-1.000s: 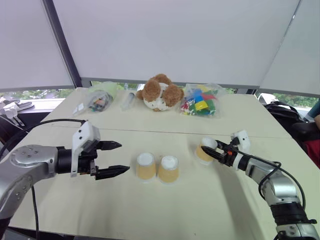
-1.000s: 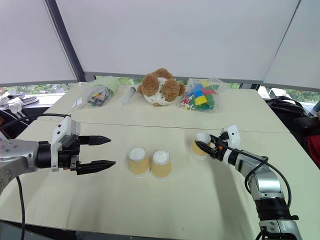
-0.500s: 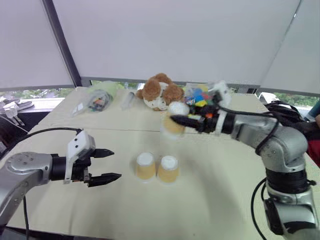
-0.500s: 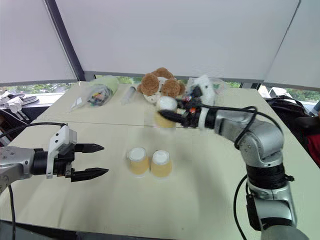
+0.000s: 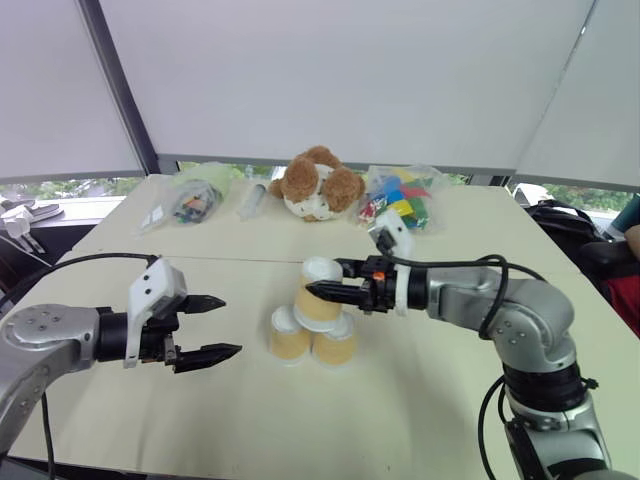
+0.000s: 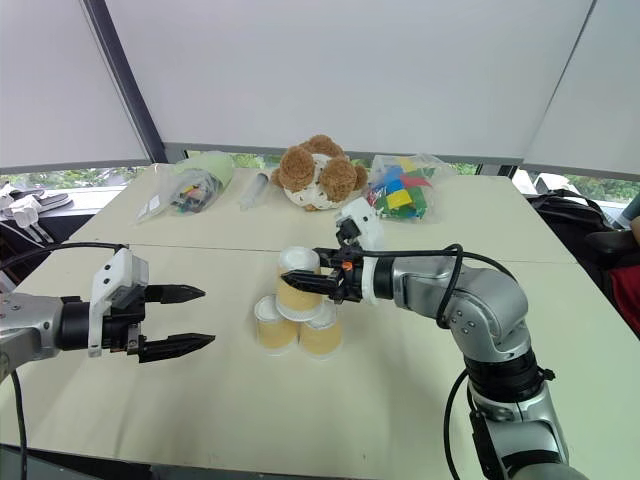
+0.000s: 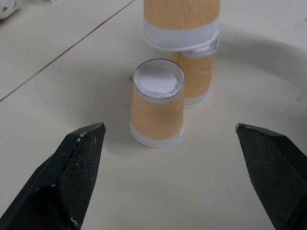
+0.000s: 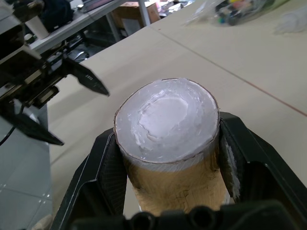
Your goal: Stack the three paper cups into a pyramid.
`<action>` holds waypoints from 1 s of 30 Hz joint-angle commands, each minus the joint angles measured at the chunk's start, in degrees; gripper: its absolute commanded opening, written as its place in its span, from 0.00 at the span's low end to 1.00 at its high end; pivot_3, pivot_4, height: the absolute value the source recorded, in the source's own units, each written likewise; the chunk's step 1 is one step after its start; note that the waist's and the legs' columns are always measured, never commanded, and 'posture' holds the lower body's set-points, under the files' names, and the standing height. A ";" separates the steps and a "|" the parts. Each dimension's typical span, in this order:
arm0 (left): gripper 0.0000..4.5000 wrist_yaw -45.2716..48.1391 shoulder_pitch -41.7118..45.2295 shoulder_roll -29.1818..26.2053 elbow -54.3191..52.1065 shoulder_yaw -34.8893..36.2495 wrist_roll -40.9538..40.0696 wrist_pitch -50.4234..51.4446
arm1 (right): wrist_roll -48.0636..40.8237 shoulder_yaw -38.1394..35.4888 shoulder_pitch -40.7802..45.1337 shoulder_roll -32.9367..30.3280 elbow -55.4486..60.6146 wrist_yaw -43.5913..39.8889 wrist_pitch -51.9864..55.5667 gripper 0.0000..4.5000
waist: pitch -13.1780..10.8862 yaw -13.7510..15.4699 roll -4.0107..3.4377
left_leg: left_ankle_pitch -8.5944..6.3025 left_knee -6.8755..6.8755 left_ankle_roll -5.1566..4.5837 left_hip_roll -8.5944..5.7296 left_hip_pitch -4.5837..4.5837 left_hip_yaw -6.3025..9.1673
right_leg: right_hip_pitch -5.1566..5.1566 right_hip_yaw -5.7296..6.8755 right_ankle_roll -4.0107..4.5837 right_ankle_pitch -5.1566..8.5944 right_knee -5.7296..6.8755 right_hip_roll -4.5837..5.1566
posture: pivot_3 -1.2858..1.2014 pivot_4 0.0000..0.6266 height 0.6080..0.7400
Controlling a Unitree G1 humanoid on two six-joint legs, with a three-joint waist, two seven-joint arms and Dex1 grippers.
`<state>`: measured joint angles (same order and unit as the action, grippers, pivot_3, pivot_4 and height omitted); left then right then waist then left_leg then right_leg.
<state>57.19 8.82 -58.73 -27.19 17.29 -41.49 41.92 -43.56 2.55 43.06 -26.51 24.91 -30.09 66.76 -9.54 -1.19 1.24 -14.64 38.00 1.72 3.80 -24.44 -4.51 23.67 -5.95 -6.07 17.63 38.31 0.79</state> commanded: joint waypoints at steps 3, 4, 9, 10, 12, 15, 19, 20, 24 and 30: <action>1.00 -0.20 -0.82 -0.61 -1.41 1.41 0.48 -0.81 | 3.27 2.79 -0.34 -0.36 1.20 -1.50 -5.79 0.50 | 0.00 -0.01 0.00 | 0.00 0.00 0.00 0.00 0.00 -0.01 | 0.01 0.00 0.00 0.00 0.00 0.00 | 0.52 0.24 1.00; 1.00 -0.21 -0.89 -0.57 -1.38 1.36 0.58 -0.94 | 3.50 2.99 -0.45 -0.12 0.99 -1.48 -6.17 0.50 | 0.00 0.00 0.00 | 0.00 0.00 0.00 0.00 0.00 -0.01 | 0.01 0.00 0.00 0.00 0.00 0.00 | 0.52 0.24 1.00; 1.00 -0.79 -0.51 -0.10 -1.45 1.26 0.36 -0.97 | 5.02 4.51 -1.43 -0.21 0.78 -2.27 -8.13 0.50 | 0.00 0.07 0.00 | 0.00 0.00 0.00 0.00 0.00 -0.01 | 0.01 0.00 0.01 0.00 0.00 0.00 | 0.52 0.24 1.00; 1.00 -0.90 -0.45 -0.01 -1.45 1.16 0.40 -1.01 | 5.22 4.61 -1.54 -0.18 0.70 -2.35 -8.30 0.50 | 0.00 0.06 0.00 | 0.00 0.00 0.00 0.00 0.00 -0.01 | 0.00 0.00 0.01 0.00 0.00 0.01 | 0.52 0.24 1.00; 1.00 -1.10 -0.36 0.16 -1.45 0.95 0.49 -1.11 | 5.54 4.84 -1.69 -0.27 0.62 -2.68 -8.66 0.61 | 0.00 0.02 0.00 | 0.00 0.00 0.00 0.00 0.00 -0.01 | 0.01 0.00 0.01 0.00 0.00 0.00 | 0.52 0.24 1.00; 1.00 -1.41 -0.16 0.33 -1.38 0.70 0.53 -1.24 | 6.07 5.18 -1.65 -0.45 0.37 -3.13 -9.32 0.91 | 0.00 0.02 0.00 | 0.00 0.00 0.00 0.00 0.00 -0.01 | 0.01 0.00 0.01 0.00 0.00 0.00 | 0.52 0.24 1.00; 1.00 -1.58 -0.10 0.49 -1.34 0.56 0.48 -1.33 | 6.42 4.72 -1.65 0.05 0.51 -2.93 -9.55 0.98 | 0.00 0.03 0.00 | 0.00 0.00 0.00 0.00 0.00 -0.01 | 0.01 0.00 0.01 0.00 0.00 0.00 | 0.52 0.24 1.00; 1.00 -1.62 0.00 0.55 -1.23 0.42 0.57 -1.42 | 6.32 4.60 -1.60 0.07 0.65 -3.04 -9.55 0.98 | 0.00 0.03 0.00 | 0.00 0.00 0.00 0.00 0.00 -0.01 | 0.01 0.00 0.01 0.00 0.00 0.00 | 0.52 0.24 1.00; 1.00 -1.70 0.36 0.88 -0.86 -0.07 0.87 -1.71 | 6.49 4.41 -1.42 -0.08 0.86 -3.26 -9.97 0.98 | 0.00 0.05 0.00 | 0.00 0.00 0.00 0.00 0.00 -0.01 | 0.01 0.00 0.01 0.01 0.00 0.00 | 0.52 0.24 1.00; 1.00 -1.56 0.82 1.20 -0.20 -0.79 1.44 -2.24 | 4.34 1.38 0.30 -0.03 1.23 -3.94 -10.09 0.98 | 0.00 0.03 0.00 | 0.00 0.00 0.00 0.00 0.00 -0.01 | 0.01 0.00 0.01 0.00 0.00 0.00 | 0.52 0.24 1.00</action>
<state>55.62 8.83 -57.65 -27.09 16.41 -40.40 40.77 -37.61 7.16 41.07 -26.58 24.41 -33.79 57.72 -9.54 -1.17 1.24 -14.64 37.99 1.72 3.80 -24.44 -4.52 23.68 -5.95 -6.06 17.64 38.31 0.79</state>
